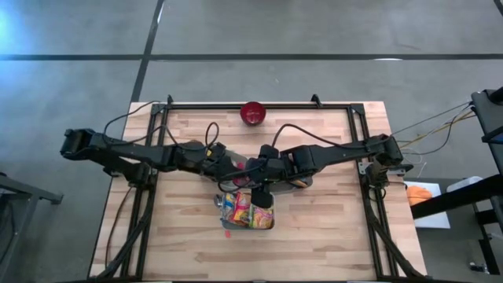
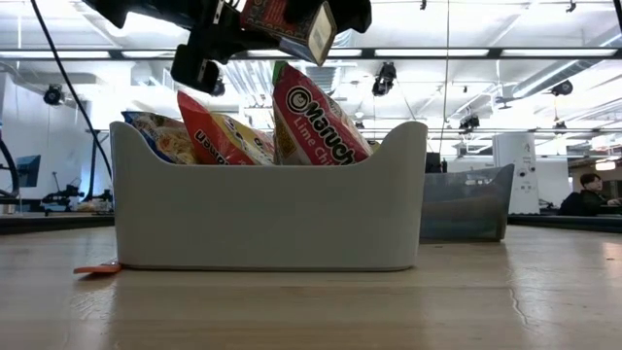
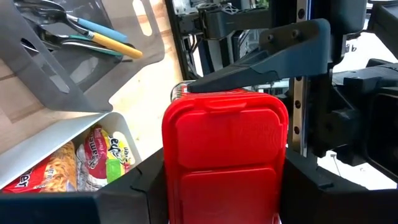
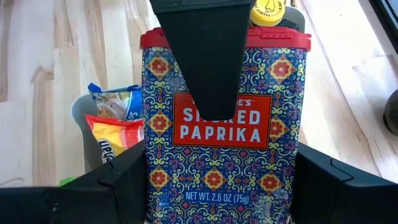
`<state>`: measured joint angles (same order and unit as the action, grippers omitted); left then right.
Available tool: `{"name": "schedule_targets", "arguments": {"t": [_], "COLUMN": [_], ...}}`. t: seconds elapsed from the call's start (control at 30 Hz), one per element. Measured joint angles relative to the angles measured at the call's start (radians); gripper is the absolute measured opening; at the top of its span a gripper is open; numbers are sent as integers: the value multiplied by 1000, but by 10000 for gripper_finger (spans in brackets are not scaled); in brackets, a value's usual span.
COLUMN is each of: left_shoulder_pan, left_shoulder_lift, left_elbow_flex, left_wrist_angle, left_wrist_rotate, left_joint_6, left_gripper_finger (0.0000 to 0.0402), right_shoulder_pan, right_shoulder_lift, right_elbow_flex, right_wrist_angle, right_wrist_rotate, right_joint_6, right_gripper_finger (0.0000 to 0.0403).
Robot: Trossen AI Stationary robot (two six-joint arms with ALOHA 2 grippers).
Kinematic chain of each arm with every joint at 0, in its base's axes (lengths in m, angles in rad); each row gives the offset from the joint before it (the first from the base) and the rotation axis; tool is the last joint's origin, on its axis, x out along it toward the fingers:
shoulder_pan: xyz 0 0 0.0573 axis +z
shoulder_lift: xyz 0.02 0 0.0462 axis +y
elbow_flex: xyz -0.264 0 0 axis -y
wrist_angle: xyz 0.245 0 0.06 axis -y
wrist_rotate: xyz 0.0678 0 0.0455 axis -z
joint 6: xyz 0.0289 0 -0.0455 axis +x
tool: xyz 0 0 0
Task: Pick & Place Food Item
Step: Put the red seasoning can into the top gray bin
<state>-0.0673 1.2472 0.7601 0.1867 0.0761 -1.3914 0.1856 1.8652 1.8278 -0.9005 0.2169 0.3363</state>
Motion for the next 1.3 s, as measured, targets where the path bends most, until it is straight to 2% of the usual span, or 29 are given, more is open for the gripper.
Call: {"name": "schedule_targets", "arguments": {"t": [0.1, 0.27, 0.37, 0.57, 0.77, 0.87, 1.03, 1.3], "left_shoulder_pan": [0, 4, 17, 64, 132, 164, 176, 177], "left_shoulder_lift": [0, 0, -1, -35, -136, -165, -131, 24], "left_elbow_flex": [0, 0, 0, 0, 2, 34, 149, 350], "left_wrist_angle": [0, 1, -9, -87, -273, -437, -677, -944], "left_wrist_rotate": [3, 18, 46, 132, 158, 156, 110, -38], "left_joint_6": [0, 50, 86, 141, 215, 259, 340, 418], "left_gripper_finger": [203, 203, 203, 203, 203, 203, 203, 203], "right_shoulder_pan": [0, 0, 0, 0, 0, 0, 0, 14], "right_shoulder_lift": [0, 0, 0, 0, -13, -27, -65, -152], "right_elbow_flex": [0, 0, 0, 0, 0, 0, 0, 0], "right_wrist_angle": [1, 11, 9, -14, -91, -164, -289, -437], "right_wrist_rotate": [0, -8, -7, 16, 19, 19, 18, 10], "right_joint_6": [1, 7, 12, 44, 58, 87, 178, 332], "right_gripper_finger": [280, 373, 389, 363, 331, 315, 288, 245]}}
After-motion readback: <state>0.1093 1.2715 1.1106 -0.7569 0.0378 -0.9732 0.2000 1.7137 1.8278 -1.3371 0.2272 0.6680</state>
